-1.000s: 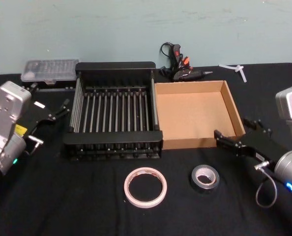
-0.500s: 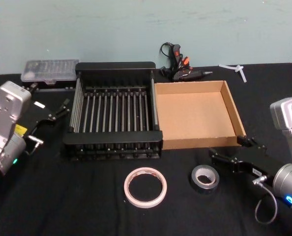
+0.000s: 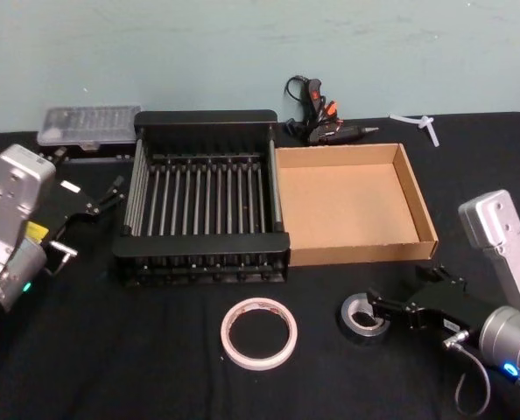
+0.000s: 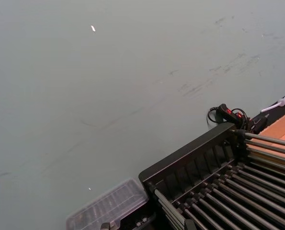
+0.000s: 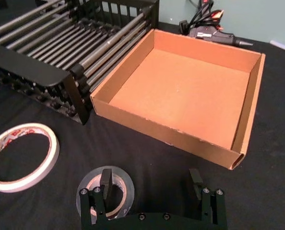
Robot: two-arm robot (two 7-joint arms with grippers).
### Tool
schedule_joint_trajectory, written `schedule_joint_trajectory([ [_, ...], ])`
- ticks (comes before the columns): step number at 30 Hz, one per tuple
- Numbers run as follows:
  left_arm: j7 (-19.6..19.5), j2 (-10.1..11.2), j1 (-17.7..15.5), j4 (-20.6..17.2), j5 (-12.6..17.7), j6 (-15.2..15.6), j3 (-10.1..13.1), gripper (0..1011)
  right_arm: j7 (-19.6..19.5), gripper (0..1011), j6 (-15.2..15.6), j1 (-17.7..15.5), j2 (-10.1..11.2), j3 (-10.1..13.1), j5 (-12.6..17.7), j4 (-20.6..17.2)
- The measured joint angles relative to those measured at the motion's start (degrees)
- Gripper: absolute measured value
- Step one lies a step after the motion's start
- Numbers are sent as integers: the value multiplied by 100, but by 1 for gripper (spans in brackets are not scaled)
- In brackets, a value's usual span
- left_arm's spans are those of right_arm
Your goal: Pick up the white tape and place it into the black box , Pick up the silver tape and place it into the brown box.
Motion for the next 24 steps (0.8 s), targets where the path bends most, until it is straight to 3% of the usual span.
schedule_joint_trajectory([
  [24, 0, 0, 0, 0, 0, 0, 0, 1001, 183, 1002, 242, 143, -261, -59, -365, 273],
])
